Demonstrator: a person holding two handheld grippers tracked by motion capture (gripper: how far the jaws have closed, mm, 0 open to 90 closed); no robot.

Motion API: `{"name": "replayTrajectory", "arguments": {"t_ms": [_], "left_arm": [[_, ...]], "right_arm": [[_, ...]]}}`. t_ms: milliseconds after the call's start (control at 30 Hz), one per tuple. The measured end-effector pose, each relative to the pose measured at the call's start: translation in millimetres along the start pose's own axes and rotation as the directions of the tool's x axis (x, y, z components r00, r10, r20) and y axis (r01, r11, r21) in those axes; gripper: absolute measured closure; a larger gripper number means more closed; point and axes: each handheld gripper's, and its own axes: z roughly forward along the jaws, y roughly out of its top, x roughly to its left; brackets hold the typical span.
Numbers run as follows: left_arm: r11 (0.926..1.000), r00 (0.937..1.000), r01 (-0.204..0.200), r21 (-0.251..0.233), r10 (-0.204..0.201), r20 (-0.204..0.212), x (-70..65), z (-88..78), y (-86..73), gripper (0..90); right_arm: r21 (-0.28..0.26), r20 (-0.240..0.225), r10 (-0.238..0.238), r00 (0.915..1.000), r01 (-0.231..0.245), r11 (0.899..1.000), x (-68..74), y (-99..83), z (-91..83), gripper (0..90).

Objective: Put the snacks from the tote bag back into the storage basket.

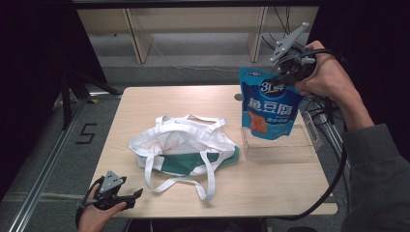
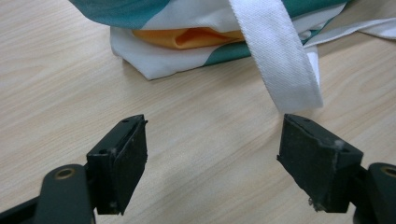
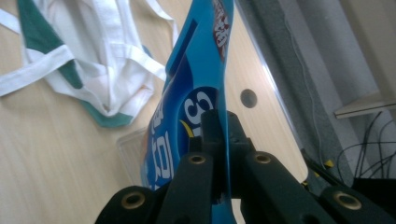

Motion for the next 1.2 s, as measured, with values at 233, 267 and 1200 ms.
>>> {"name": "replayTrajectory", "arguments": {"t_ms": [233,267,1200], "left_arm": [[0.9988,0.9996,-0.027,0.041,0.027,0.004,2.9,-2.0,0.0,22.8],[0.9991,0.9998,-0.021,0.038,0.021,0.003,2.7,-1.4,-0.2,22.8],[0.9978,0.9997,-0.025,0.061,0.026,-0.001,4.5,-1.3,0.0,22.8]], "right_arm": [[-0.011,-0.007,0.023,0.9997,-0.023,1.000,-7.1,-15.6,3.6,90.0],[-0.015,-0.010,0.027,0.9996,-0.027,1.000,-8.3,-17.7,3.4,90.0],[-0.026,-0.058,0.043,0.9974,-0.045,0.999,-10.2,-46.3,37.2,90.0]]}}
